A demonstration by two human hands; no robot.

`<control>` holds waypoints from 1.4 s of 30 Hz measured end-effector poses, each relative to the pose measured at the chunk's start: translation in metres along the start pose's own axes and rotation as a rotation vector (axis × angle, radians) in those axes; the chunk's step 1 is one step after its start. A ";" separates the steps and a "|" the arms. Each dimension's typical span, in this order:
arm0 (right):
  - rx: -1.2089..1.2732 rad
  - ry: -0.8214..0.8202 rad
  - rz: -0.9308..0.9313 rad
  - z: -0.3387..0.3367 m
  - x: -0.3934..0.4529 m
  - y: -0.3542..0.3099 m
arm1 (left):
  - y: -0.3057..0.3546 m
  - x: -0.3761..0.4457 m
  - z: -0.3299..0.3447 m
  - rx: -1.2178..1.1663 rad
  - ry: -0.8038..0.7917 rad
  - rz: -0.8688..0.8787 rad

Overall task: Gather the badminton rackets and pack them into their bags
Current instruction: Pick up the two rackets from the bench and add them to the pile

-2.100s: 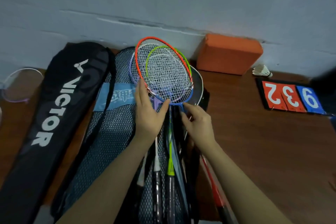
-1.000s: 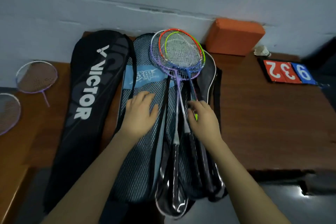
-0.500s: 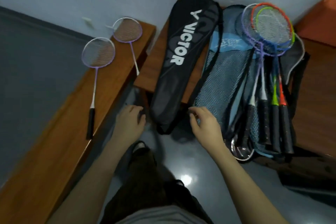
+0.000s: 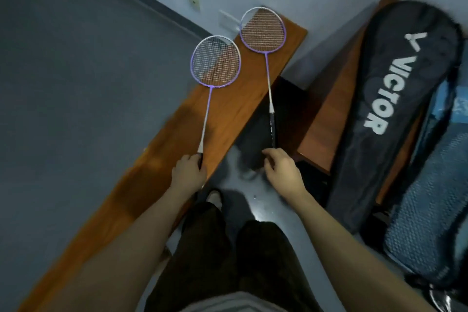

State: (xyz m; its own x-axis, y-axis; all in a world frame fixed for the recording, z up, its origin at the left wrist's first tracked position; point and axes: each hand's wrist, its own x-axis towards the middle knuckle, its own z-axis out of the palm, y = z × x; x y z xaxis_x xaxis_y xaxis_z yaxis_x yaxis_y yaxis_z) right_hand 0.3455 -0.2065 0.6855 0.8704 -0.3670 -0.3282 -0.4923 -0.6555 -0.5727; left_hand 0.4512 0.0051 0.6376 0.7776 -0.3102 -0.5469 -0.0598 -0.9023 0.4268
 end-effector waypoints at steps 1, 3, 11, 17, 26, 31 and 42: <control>0.022 -0.012 0.027 0.005 0.015 -0.003 | -0.001 0.013 -0.007 -0.025 -0.011 -0.008; 0.066 -0.007 0.083 0.015 0.041 -0.008 | -0.001 0.041 -0.016 -0.048 -0.032 -0.019; 0.085 0.154 0.243 0.060 0.179 0.011 | 0.010 0.167 -0.007 -0.079 -0.045 0.019; -0.115 0.262 0.334 0.074 0.268 0.060 | 0.008 0.239 0.025 -0.077 -0.012 -0.020; -0.072 0.217 0.431 0.084 0.322 0.096 | 0.012 0.268 0.047 -0.225 0.106 0.054; 0.229 0.223 0.401 0.084 0.326 0.099 | 0.025 0.265 0.041 -0.246 0.267 0.232; 0.143 0.316 0.124 0.062 0.274 0.036 | 0.047 0.225 -0.012 -0.198 0.447 0.390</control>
State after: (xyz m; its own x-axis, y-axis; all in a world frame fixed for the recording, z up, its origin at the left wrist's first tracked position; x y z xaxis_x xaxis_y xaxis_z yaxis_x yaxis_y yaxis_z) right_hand 0.5663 -0.2899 0.5283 0.7517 -0.6383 -0.1657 -0.5702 -0.5029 -0.6496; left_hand 0.6308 -0.1037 0.5438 0.9113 -0.4116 0.0115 -0.3077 -0.6621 0.6833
